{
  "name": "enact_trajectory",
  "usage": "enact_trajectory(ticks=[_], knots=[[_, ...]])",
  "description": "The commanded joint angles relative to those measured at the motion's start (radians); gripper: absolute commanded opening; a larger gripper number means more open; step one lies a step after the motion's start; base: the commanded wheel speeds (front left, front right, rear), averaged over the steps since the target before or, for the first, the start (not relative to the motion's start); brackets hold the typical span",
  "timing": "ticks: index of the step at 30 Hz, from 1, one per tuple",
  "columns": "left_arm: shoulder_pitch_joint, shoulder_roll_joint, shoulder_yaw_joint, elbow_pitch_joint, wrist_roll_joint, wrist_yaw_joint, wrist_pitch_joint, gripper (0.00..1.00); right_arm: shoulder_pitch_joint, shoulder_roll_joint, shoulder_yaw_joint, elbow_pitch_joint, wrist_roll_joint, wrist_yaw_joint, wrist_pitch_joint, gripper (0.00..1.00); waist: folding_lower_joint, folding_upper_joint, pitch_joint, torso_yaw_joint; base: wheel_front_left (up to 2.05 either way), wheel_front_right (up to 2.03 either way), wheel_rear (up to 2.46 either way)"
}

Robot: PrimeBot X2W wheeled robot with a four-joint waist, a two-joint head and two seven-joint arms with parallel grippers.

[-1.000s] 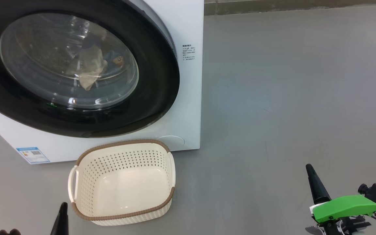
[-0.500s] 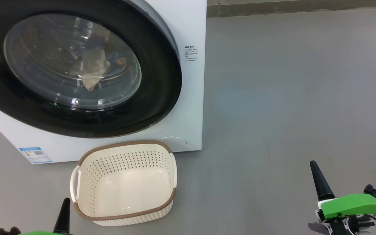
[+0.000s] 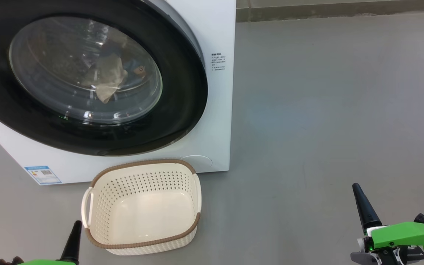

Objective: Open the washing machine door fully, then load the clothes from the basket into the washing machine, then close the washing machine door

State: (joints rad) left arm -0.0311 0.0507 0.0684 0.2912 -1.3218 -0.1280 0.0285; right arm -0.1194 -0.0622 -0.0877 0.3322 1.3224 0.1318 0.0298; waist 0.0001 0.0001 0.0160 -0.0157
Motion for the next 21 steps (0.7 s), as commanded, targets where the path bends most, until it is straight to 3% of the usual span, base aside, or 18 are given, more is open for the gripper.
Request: enact_trajectory(ticks=[1,21], knots=[[-0.051,0.012,0.03,-0.031,-0.03,-0.002,0.01,0.0,-0.01,0.001,0.009,-0.037,0.034,-0.001,0.008,0.0,0.0,-0.0001,-0.001,0.001,0.0,0.0,0.0],[-0.07,0.003,0.042,-0.042,-0.22,-0.003,0.066,0.0,0.006,0.009,-0.017,-0.074,0.221,-0.001,0.064,0.0,0.0,-0.0001,-0.01,0.012,0.0,0.0,0.0]])
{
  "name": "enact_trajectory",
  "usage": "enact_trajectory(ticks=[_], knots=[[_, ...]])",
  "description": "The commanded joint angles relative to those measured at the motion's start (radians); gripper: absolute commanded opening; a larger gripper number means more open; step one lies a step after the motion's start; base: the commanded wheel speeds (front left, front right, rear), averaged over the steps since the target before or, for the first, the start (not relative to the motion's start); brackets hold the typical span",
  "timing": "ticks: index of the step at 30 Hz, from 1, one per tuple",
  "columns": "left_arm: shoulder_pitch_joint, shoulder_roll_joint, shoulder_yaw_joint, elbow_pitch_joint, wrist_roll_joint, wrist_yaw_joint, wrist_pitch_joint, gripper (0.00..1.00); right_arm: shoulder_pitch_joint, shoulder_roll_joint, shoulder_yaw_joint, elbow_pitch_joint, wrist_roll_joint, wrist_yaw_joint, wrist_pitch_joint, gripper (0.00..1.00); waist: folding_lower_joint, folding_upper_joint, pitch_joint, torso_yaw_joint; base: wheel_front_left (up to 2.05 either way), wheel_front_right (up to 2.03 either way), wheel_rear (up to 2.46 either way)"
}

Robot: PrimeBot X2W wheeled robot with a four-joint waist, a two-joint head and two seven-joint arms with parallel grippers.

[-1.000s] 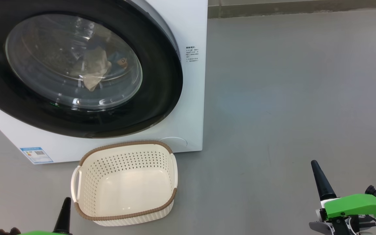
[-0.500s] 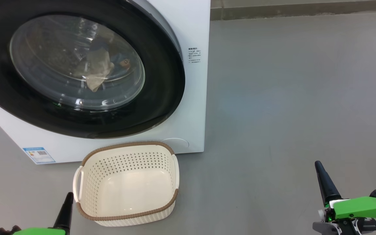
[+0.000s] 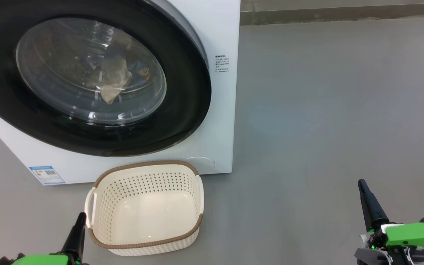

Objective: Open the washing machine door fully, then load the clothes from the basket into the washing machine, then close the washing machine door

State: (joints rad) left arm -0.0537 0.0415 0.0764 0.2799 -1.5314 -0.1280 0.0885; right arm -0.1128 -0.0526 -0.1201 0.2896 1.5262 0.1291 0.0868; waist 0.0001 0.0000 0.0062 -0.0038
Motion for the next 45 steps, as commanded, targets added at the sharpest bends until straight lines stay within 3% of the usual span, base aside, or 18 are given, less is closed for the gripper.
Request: enact_trajectory(ticks=[1,7,45], knots=[[-0.048,0.011,0.034,-0.032,-0.021,-0.003,0.009,0.0,0.0,0.0,0.014,-0.034,0.027,0.002,0.01,0.0,0.0,0.0,0.0,0.001,0.0,0.0,0.0],[-0.054,0.009,0.038,-0.035,-0.077,-0.003,0.025,0.0,0.005,0.002,0.006,-0.045,0.082,0.002,0.027,0.0,0.0,0.0,-0.003,0.004,0.0,0.0,0.0],[-0.054,0.009,0.038,-0.035,-0.077,-0.003,0.025,0.0,0.005,0.002,0.006,-0.045,0.082,0.002,0.027,0.0,0.0,0.0,-0.003,0.004,0.0,0.0,0.0]])
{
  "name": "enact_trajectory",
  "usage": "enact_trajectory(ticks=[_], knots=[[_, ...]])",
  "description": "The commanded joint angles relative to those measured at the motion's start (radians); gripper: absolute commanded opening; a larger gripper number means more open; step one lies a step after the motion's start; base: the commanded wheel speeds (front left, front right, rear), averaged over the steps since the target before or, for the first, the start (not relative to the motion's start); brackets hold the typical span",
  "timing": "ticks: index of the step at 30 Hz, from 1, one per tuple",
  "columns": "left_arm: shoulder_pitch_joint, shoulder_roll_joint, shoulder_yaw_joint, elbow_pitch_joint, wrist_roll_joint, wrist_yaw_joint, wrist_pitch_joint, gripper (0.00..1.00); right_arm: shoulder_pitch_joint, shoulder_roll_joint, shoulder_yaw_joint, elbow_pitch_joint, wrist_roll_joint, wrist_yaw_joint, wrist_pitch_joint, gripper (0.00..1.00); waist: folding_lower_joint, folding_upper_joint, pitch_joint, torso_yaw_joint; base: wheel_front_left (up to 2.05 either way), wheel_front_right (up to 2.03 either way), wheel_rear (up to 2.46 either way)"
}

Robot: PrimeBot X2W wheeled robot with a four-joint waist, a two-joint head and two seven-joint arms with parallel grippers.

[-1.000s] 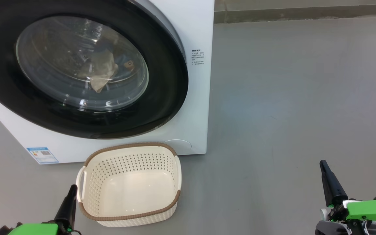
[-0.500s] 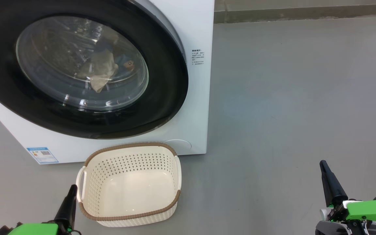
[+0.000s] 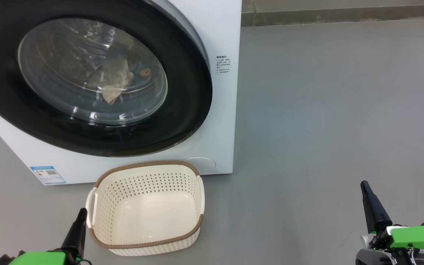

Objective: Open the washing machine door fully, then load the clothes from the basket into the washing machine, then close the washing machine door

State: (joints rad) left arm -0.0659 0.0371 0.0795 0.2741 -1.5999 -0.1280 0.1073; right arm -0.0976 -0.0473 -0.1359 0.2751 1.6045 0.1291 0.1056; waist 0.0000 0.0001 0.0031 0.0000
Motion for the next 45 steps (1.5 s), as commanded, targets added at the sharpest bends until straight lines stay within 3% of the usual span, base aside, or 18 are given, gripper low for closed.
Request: enact_trajectory(ticks=[1,45], knots=[[-0.042,0.013,0.034,-0.029,-0.009,-0.003,0.006,0.0,-0.01,-0.003,0.022,-0.03,0.004,0.002,0.008,0.0,0.0,-0.0001,0.0,0.0,0.0,0.0,0.0],[-0.042,0.013,0.034,-0.029,-0.009,-0.003,0.006,0.0,-0.01,-0.003,0.022,-0.03,0.004,0.002,0.008,0.0,0.0,-0.0001,0.0,0.0,0.0,0.0,0.0]])
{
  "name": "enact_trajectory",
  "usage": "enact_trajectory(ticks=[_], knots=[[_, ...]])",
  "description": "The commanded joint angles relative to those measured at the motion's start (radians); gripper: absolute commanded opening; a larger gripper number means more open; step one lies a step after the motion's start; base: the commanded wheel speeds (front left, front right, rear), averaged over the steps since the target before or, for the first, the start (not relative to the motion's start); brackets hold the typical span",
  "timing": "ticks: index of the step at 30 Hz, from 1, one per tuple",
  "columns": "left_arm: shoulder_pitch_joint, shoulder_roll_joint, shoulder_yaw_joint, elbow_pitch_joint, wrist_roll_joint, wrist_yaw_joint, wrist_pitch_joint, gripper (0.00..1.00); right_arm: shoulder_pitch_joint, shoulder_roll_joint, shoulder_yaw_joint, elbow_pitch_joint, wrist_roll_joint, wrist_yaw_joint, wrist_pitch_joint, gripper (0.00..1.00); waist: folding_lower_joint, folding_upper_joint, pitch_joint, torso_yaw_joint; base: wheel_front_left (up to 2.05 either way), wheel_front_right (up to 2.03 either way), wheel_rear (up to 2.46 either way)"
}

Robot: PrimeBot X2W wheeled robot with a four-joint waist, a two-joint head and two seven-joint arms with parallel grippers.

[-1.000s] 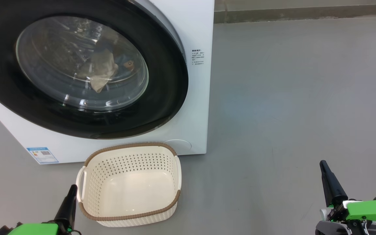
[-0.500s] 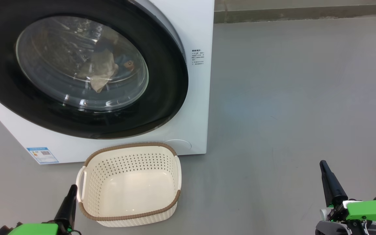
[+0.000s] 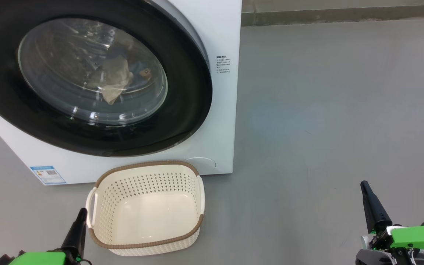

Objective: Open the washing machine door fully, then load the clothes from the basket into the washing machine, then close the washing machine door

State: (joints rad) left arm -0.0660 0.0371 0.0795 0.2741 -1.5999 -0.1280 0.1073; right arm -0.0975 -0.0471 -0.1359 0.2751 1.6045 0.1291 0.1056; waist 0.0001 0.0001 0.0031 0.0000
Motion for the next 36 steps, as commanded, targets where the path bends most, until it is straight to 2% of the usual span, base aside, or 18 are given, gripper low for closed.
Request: enact_trajectory(ticks=[1,36], knots=[[-0.042,0.013,0.034,-0.029,-0.009,-0.003,0.006,0.0,-0.01,-0.003,0.022,-0.03,0.004,0.002,0.008,0.0,-0.0001,-0.0001,0.0,0.0,0.0,0.0,0.0],[-0.042,0.013,0.034,-0.029,-0.009,-0.003,0.006,0.0,-0.01,-0.003,0.022,-0.03,0.004,0.002,0.008,0.0,-0.0001,-0.0001,0.0,0.0,0.0,0.0,0.0]])
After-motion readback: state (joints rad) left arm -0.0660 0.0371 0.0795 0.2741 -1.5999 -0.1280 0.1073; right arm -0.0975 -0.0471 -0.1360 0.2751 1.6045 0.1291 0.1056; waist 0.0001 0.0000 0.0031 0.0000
